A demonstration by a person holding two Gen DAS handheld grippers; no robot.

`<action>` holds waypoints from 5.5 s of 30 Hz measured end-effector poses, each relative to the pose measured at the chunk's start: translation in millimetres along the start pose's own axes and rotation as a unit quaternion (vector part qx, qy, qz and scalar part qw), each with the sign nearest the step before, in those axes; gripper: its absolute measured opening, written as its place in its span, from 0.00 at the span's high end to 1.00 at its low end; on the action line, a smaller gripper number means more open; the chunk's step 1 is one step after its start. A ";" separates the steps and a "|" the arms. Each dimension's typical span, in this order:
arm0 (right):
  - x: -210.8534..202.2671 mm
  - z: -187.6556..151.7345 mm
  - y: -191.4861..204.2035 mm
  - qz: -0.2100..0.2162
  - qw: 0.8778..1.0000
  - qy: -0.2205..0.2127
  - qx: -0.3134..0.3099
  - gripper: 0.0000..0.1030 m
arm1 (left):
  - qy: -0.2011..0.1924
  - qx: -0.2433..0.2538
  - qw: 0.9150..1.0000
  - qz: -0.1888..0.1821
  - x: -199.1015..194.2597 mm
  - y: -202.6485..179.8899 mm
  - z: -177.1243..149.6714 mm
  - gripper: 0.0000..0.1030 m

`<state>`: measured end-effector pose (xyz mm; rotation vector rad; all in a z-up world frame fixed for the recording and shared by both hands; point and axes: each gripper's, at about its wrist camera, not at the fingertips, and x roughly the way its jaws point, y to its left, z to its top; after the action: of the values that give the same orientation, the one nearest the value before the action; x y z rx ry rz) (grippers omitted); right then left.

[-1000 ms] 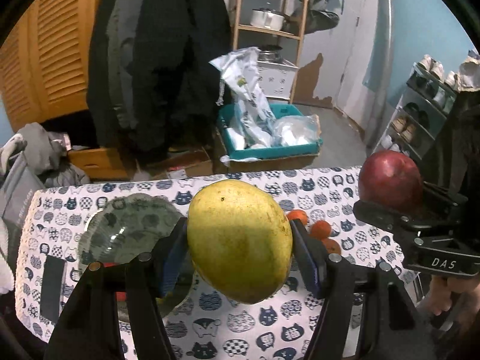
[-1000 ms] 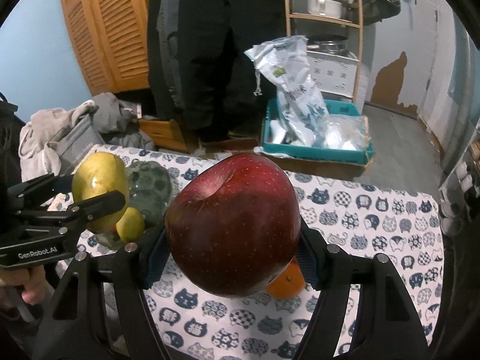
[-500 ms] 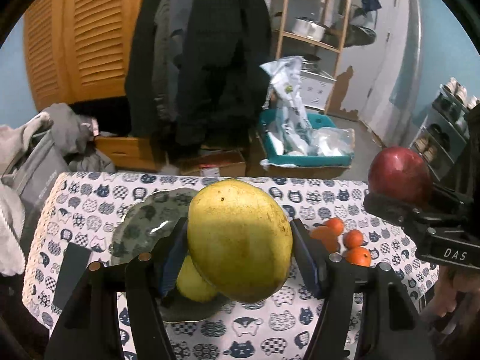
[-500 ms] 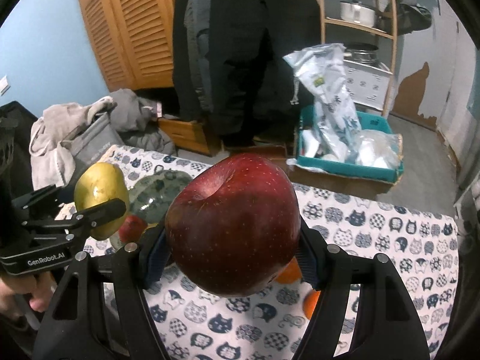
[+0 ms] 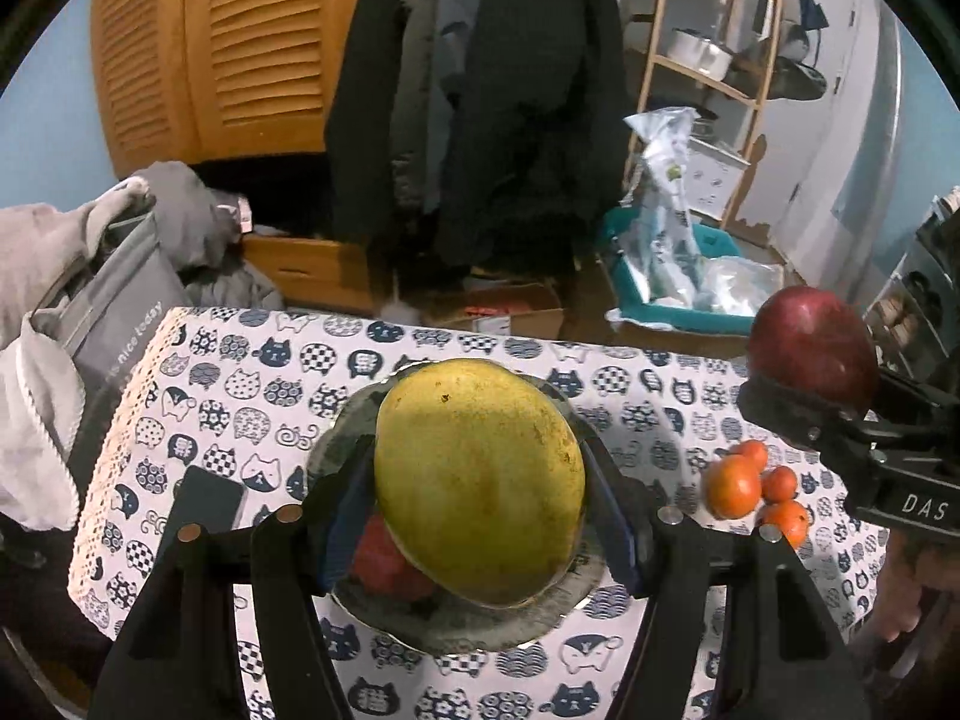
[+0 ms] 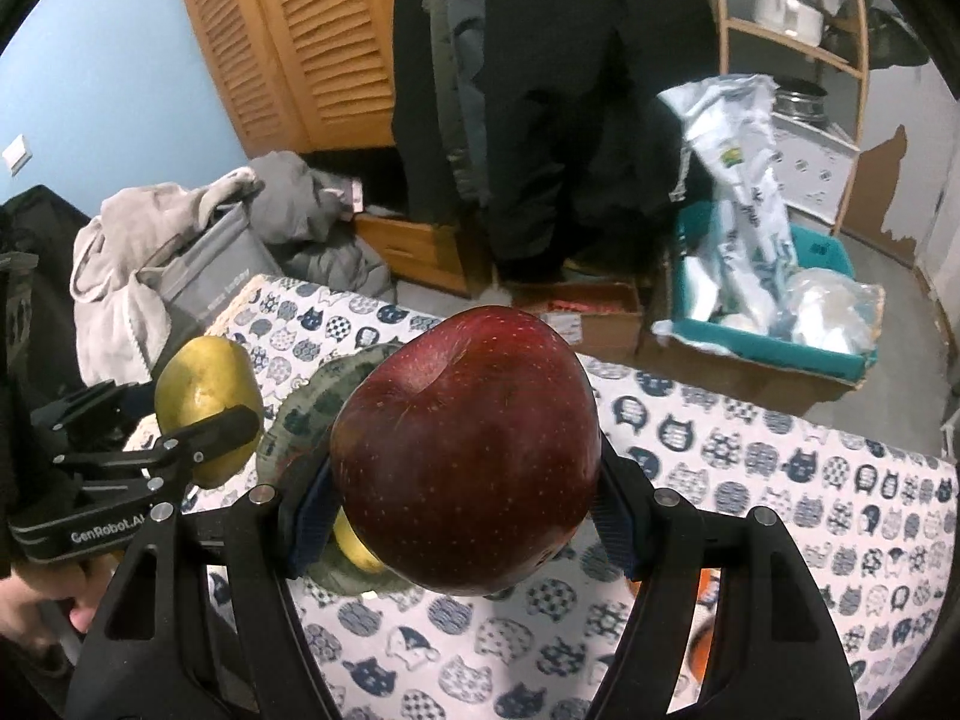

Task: Organize fruits
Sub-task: 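Lower the pear into the bowl with the left tool while the right tool lowers the apple in, then open both tools to release the pear and apple in the bowl, then lift both tools out of the bowl and move toward the oranges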

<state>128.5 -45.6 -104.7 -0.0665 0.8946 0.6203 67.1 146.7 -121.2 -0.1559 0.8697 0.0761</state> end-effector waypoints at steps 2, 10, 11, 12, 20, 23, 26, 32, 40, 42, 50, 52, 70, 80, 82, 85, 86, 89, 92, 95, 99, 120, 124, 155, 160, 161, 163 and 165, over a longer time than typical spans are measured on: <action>14.3 4.4 3.8 0.002 1.000 0.008 0.000 0.30 | 0.004 -0.004 1.000 0.005 6.3 5.4 0.2 0.34; 59.2 9.2 13.4 0.009 0.999 0.043 -0.002 0.30 | 0.041 -0.030 0.998 0.023 42.5 32.8 -0.6 0.34; 66.6 9.7 15.2 0.011 0.999 0.050 -0.004 0.30 | 0.044 -0.035 0.998 0.023 46.5 35.4 -0.8 0.34; 70.7 10.0 16.4 0.012 0.999 0.053 -0.006 0.30 | 0.050 -0.041 0.998 0.025 52.8 39.0 -1.6 0.34; 114.7 0.9 21.7 0.014 0.995 0.099 -0.006 0.30 | 0.094 -0.082 0.992 0.020 91.9 60.7 -8.3 0.34; 125.7 -3.0 23.8 0.012 0.994 0.110 -0.008 0.30 | 0.112 -0.098 0.989 0.020 104.7 68.9 -14.4 0.34; 133.1 -5.7 24.1 0.010 0.993 0.117 -0.007 0.30 | 0.125 -0.111 0.986 0.022 114.3 77.0 -20.1 0.34; 140.7 -8.7 24.1 0.007 0.992 0.125 -0.007 0.30 | 0.134 -0.145 0.980 0.009 124.6 92.6 -22.3 0.34; 149.1 -15.1 18.1 -0.004 0.991 0.133 -0.005 0.30 | 0.147 -0.150 0.978 0.010 144.1 92.4 -19.0 0.34; 151.8 -17.3 17.3 -0.005 0.991 0.136 -0.005 0.30 | 0.152 -0.151 0.977 0.008 150.1 92.7 -19.2 0.34; 160.0 -23.4 18.6 -0.006 0.989 0.145 -0.010 0.30 | 0.173 -0.158 0.972 0.004 165.9 93.0 -22.1 0.34; 161.9 -24.2 19.1 -0.005 0.989 0.146 -0.010 0.30 | 0.172 -0.155 0.973 0.007 165.8 91.2 -21.7 0.34; 177.9 -31.6 24.9 0.005 0.986 0.168 -0.009 0.30 | 0.137 -0.163 0.977 0.007 137.9 96.1 -15.9 0.14; 189.4 -37.8 33.3 -0.003 0.981 0.193 -0.015 0.29 | 0.127 -0.152 0.979 0.042 115.9 101.5 -26.1 0.14; 189.0 -38.2 33.7 -0.006 0.981 0.191 -0.015 0.29 | 0.126 -0.146 0.980 0.047 112.1 100.5 -28.1 0.14; 187.8 -38.0 32.4 -0.011 0.981 0.191 -0.014 0.28 | 0.124 -0.139 0.981 0.053 107.2 98.5 -29.2 0.14; 187.6 -37.7 31.9 -0.012 0.982 0.191 -0.013 0.27 | 0.124 -0.138 0.981 0.053 105.2 97.8 -29.4 0.14; 182.9 -36.3 30.6 -0.009 0.983 0.181 -0.013 0.27 | 0.120 -0.135 0.982 0.053 99.5 95.6 -28.8 0.14; 172.2 -29.5 33.4 0.000 0.987 0.161 -0.016 0.23 | 0.115 -0.133 0.983 0.052 92.7 92.8 -27.9 0.14; 163.4 -24.4 36.1 0.002 0.988 0.151 -0.019 0.23 | 0.109 -0.128 0.985 0.049 85.1 88.8 -26.1 0.14; 148.0 -18.6 38.6 -0.004 0.991 0.134 -0.023 0.23 | 0.096 -0.121 0.987 0.044 71.4 82.9 -23.5 0.14; 35.6 -4.4 36.4 -0.059 0.996 0.032 -0.057 0.23 | 0.007 -0.072 0.997 0.015 -10.3 40.6 -10.6 0.14; 10.4 -4.3 34.9 -0.066 0.996 0.014 -0.061 0.23 | -0.010 -0.067 0.998 0.008 -25.6 32.0 -7.0 0.14; -124.1 -41.5 -44.6 -0.116 0.990 -0.069 -0.030 0.23 | -0.090 0.054 0.994 -0.013 -85.8 -67.4 -2.8 0.14; -138.3 -52.3 -71.7 -0.132 0.989 -0.072 -0.006 0.23 | -0.089 0.068 0.993 -0.026 -85.2 -85.9 -3.2 0.14; -141.2 -54.8 -78.1 -0.137 0.988 -0.072 0.001 0.23 | -0.088 0.070 0.993 -0.028 -84.4 -89.6 -3.2 0.14; -145.6 -58.5 -87.6 -0.143 0.987 -0.072 0.011 0.23 | -0.085 0.076 0.993 -0.034 -81.4 -98.7 -3.3 0.13; -149.9 -62.4 -96.8 -0.152 0.986 -0.071 0.019 0.23 | -0.077 0.082 0.993 -0.041 -77.8 -107.9 -3.6 0.13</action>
<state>66.2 -216.0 -51.5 -0.1194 0.7386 0.3191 28.4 39.5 -52.6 -0.0309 0.7113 -0.0597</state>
